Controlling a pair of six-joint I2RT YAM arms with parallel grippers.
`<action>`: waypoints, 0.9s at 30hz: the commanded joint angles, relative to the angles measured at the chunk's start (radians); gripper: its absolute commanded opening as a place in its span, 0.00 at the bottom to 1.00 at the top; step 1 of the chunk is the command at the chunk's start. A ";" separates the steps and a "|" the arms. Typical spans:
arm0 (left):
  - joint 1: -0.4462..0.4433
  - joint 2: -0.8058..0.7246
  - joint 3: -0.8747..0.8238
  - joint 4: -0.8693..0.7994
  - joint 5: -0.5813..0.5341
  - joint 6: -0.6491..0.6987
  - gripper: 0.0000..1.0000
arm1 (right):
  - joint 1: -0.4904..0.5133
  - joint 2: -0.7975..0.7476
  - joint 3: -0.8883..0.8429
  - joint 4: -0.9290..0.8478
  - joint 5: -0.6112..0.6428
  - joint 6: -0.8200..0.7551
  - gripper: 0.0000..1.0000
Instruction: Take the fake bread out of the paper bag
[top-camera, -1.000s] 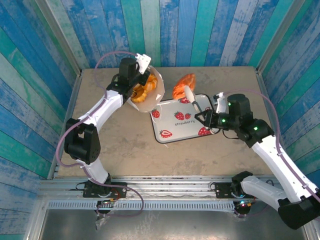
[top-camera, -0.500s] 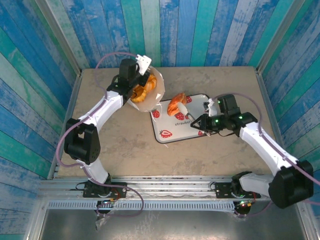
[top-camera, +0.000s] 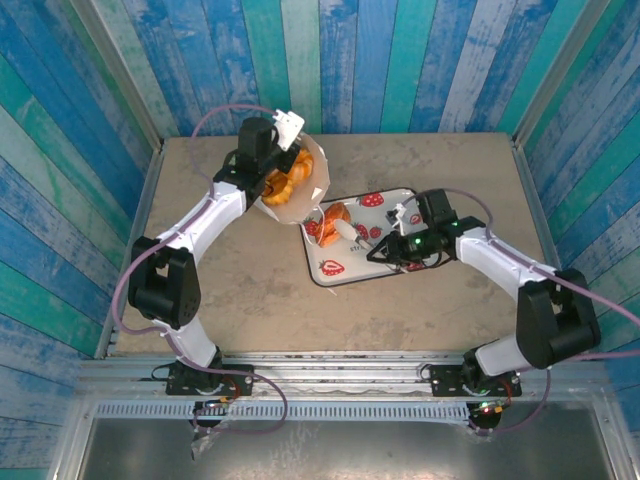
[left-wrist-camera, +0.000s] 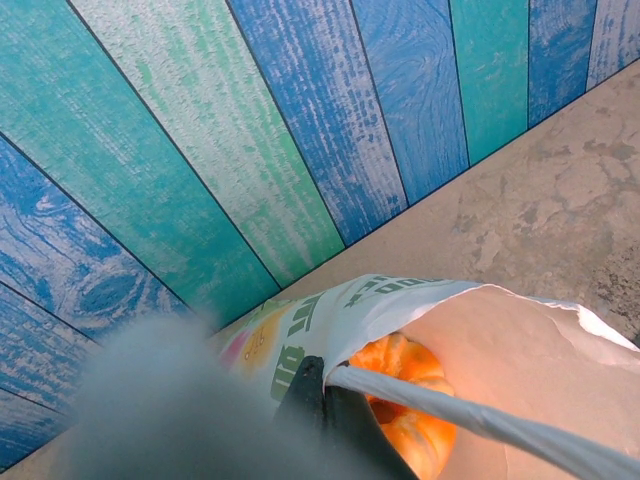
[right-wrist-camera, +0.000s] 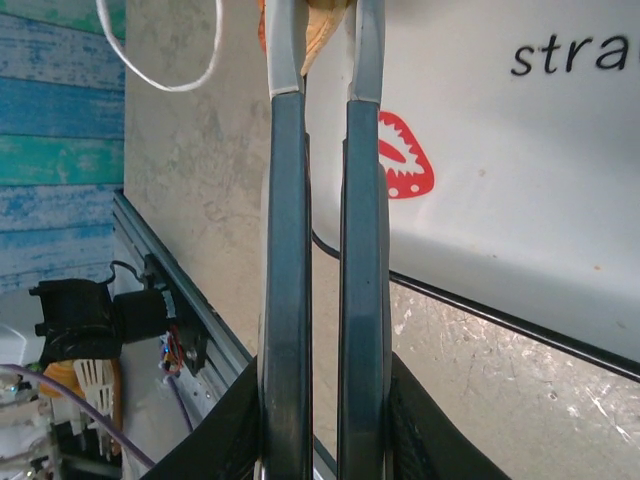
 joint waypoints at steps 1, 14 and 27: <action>0.003 -0.087 -0.007 0.009 0.012 0.014 0.00 | 0.012 0.039 0.051 0.043 -0.071 -0.053 0.24; 0.003 -0.100 -0.029 0.014 -0.001 0.016 0.00 | 0.046 0.209 0.142 0.042 -0.102 -0.095 0.26; 0.003 -0.107 -0.018 0.014 0.003 0.009 0.00 | 0.023 0.201 0.113 -0.033 0.016 -0.061 0.40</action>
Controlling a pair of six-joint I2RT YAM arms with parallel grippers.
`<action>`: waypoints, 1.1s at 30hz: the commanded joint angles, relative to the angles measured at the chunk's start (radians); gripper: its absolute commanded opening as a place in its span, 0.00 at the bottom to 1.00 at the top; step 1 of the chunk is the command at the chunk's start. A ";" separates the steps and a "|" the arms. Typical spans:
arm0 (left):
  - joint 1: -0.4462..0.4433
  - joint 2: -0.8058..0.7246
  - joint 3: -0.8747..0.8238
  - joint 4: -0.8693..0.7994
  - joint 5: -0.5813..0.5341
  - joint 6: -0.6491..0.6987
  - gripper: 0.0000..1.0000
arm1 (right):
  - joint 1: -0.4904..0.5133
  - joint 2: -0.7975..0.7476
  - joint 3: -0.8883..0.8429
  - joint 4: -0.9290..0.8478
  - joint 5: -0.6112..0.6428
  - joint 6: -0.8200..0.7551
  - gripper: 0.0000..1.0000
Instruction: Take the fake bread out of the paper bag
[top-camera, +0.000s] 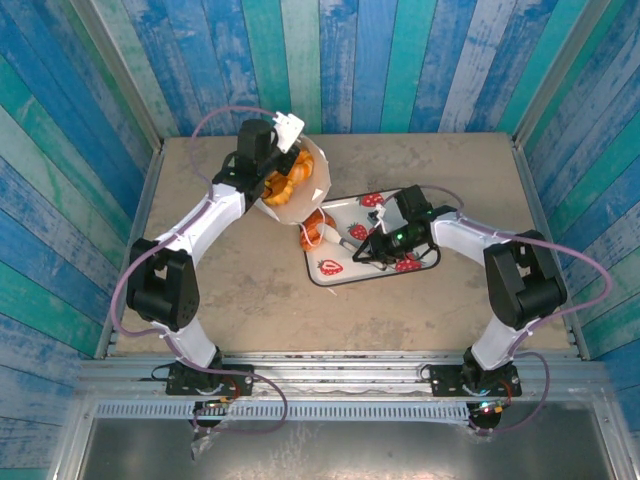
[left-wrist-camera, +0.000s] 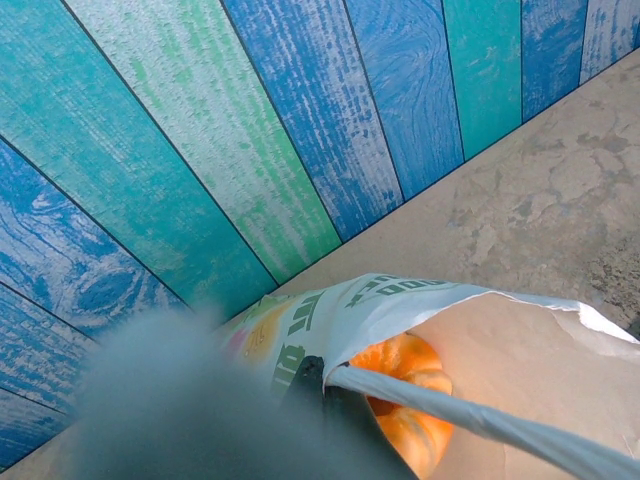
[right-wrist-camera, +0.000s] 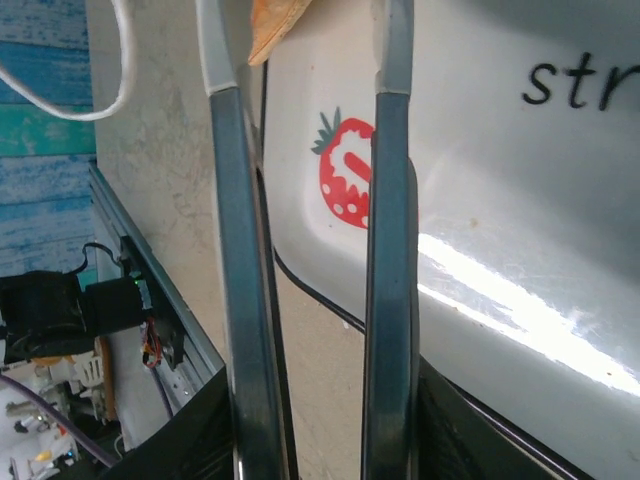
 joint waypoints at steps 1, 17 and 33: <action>0.003 -0.091 0.003 0.013 -0.004 0.001 0.00 | -0.019 -0.051 -0.013 -0.038 0.038 0.004 0.41; 0.003 -0.105 -0.005 0.009 0.002 0.002 0.00 | -0.062 -0.093 -0.011 -0.109 0.103 0.016 0.51; 0.003 -0.117 -0.024 0.025 0.027 0.013 0.00 | -0.081 -0.253 -0.090 -0.156 0.166 0.060 0.39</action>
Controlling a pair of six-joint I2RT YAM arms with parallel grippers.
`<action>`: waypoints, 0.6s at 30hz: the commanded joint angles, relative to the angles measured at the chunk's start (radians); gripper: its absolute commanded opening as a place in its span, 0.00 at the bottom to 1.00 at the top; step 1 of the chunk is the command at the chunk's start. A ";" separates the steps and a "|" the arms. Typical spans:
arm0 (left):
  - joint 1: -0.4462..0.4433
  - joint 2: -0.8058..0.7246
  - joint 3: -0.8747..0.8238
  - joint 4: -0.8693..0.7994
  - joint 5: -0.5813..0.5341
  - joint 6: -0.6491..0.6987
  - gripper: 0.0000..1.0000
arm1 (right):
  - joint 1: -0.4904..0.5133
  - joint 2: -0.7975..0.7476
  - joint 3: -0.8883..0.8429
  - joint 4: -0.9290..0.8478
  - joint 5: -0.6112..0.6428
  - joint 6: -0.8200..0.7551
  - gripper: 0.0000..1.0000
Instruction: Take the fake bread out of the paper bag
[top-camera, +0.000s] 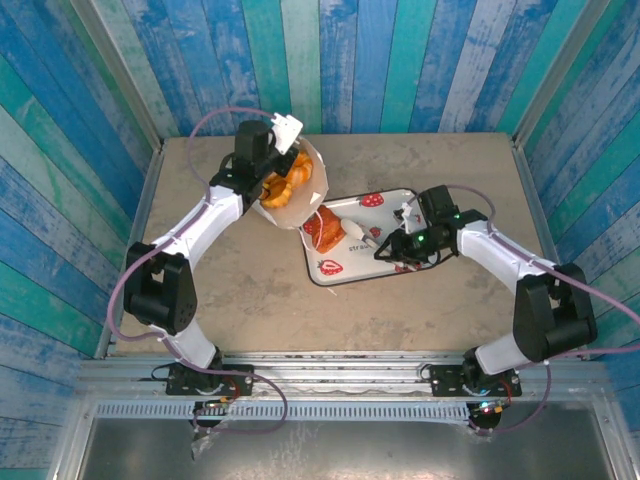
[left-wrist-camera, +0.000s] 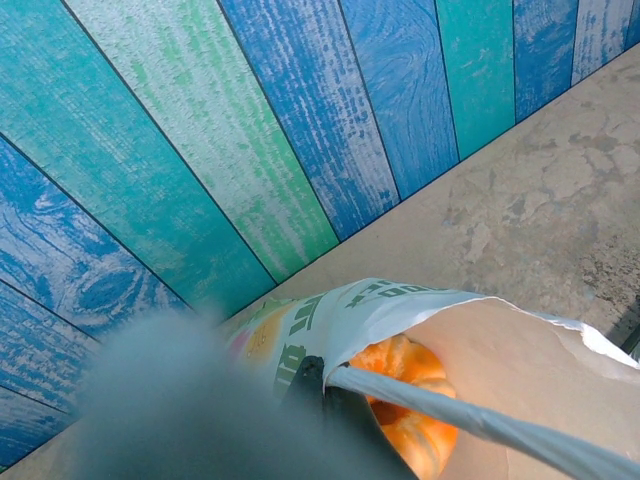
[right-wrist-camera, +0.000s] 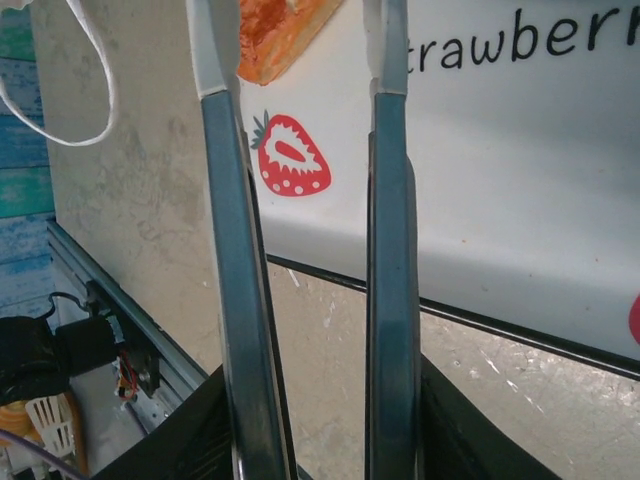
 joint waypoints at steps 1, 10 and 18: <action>0.002 -0.090 -0.002 0.029 0.014 0.010 0.00 | -0.004 -0.033 -0.011 -0.035 0.030 0.010 0.38; 0.002 -0.089 -0.001 0.027 0.031 0.005 0.00 | 0.041 -0.162 0.072 -0.155 0.171 0.001 0.23; 0.002 -0.091 0.005 0.035 0.059 -0.016 0.00 | 0.253 -0.247 0.261 -0.253 0.396 0.041 0.18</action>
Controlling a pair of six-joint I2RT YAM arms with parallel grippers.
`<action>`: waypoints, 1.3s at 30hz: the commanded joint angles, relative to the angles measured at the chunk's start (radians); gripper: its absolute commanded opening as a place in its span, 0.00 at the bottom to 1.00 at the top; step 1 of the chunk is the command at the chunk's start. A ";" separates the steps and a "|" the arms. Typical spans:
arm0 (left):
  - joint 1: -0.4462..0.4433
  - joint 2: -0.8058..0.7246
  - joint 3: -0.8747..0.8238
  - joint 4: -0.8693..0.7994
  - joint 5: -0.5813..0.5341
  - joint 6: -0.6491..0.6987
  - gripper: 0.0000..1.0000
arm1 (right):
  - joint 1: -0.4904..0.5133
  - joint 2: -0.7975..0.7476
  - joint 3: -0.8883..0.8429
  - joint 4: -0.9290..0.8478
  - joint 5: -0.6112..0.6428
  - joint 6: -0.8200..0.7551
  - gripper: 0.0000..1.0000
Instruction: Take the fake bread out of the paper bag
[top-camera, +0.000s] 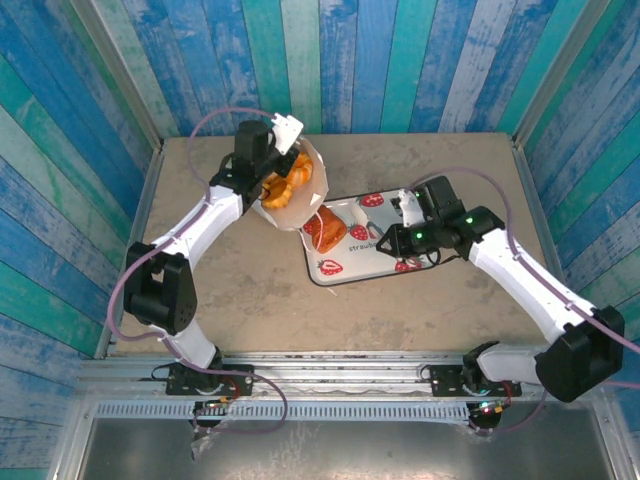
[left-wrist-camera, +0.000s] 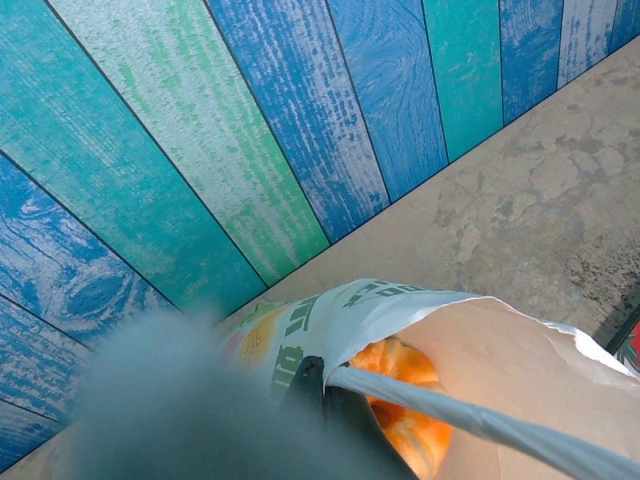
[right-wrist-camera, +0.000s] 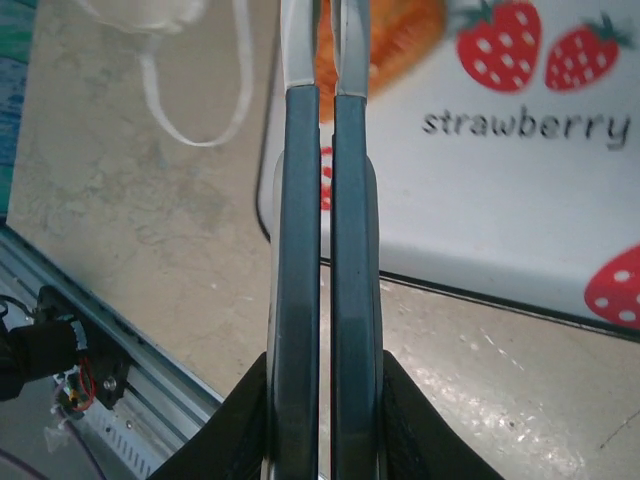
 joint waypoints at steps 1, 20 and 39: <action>0.002 -0.093 0.004 0.036 0.034 -0.014 0.00 | 0.076 -0.034 0.094 -0.070 0.137 0.023 0.18; 0.002 -0.093 -0.015 0.059 0.052 -0.093 0.00 | 0.259 0.231 0.338 0.032 0.213 0.190 0.27; 0.002 -0.093 -0.064 0.109 0.073 -0.228 0.00 | 0.262 0.548 0.586 0.062 0.237 0.126 0.33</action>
